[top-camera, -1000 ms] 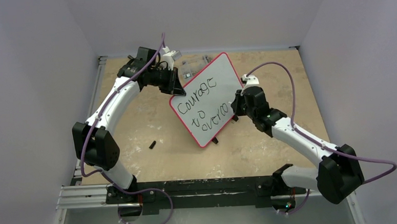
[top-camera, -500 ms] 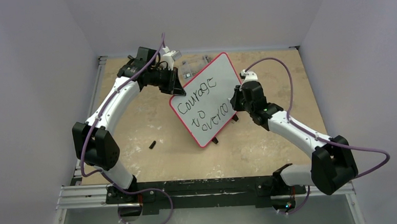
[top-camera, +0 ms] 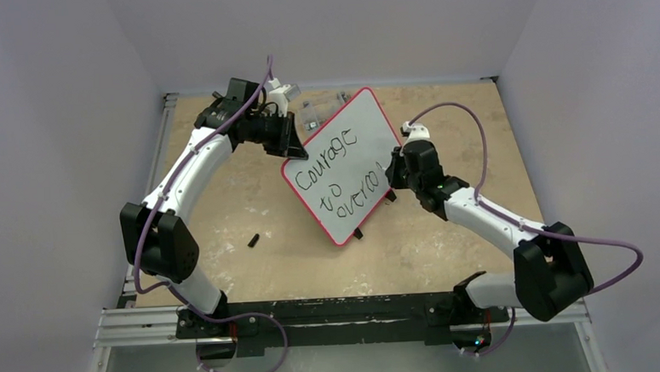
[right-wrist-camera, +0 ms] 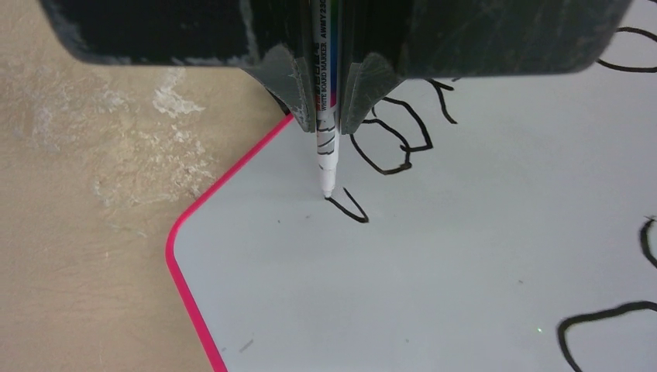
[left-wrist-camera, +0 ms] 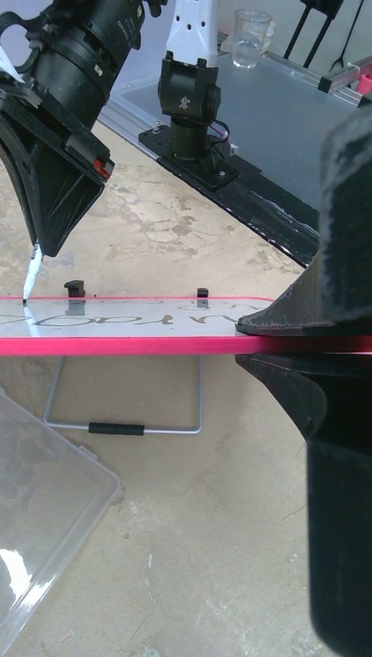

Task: Write a sentence on the whiteboard

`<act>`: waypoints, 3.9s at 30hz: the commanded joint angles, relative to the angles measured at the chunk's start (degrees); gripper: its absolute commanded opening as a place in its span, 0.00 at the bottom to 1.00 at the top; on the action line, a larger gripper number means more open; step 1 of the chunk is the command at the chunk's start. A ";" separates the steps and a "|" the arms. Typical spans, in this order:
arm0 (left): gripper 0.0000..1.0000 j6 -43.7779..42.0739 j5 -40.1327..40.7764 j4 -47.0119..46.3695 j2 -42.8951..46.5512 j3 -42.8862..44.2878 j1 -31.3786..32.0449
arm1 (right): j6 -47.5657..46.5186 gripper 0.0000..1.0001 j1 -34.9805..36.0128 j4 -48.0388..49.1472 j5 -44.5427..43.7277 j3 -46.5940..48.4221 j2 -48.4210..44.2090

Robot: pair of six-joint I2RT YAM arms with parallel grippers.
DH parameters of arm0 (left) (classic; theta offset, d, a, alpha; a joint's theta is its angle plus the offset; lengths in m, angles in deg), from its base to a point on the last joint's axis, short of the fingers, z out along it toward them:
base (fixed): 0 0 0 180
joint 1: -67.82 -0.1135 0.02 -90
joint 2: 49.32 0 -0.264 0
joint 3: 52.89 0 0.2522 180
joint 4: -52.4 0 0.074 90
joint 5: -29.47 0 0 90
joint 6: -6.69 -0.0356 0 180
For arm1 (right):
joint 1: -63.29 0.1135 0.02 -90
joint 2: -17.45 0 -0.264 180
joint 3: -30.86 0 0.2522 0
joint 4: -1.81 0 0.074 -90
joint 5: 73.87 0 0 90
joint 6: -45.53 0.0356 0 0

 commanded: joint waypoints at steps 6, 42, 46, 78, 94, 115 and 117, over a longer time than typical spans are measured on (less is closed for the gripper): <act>0.00 -2.82 1.44 -1.20 1.37 1.24 0.11 | 2.75 0.00 0.26 2.57 2.24 -5.57 -1.85; 0.00 -2.82 1.44 -1.27 1.46 1.24 0.07 | 0.67 0.00 -2.31 1.11 1.81 2.78 5.36; 0.00 -2.78 1.44 -1.22 1.57 1.23 0.10 | 1.61 0.00 -2.29 1.18 2.21 -0.33 3.94; 0.00 -2.82 1.46 -1.12 1.30 1.24 0.07 | -0.94 0.00 -4.81 -0.33 0.20 11.95 12.53; 0.00 -2.83 1.44 -1.16 1.90 1.24 0.11 | 0.95 0.00 -5.27 2.27 1.65 3.36 9.50; 0.00 -2.91 1.62 -1.23 2.05 1.15 0.03 | -2.01 0.00 -7.33 -1.47 -6.76 9.46 4.34; 0.00 -2.93 1.62 -1.12 1.92 1.23 0.07 | -1.88 0.00 -7.39 -1.15 -6.29 9.98 5.47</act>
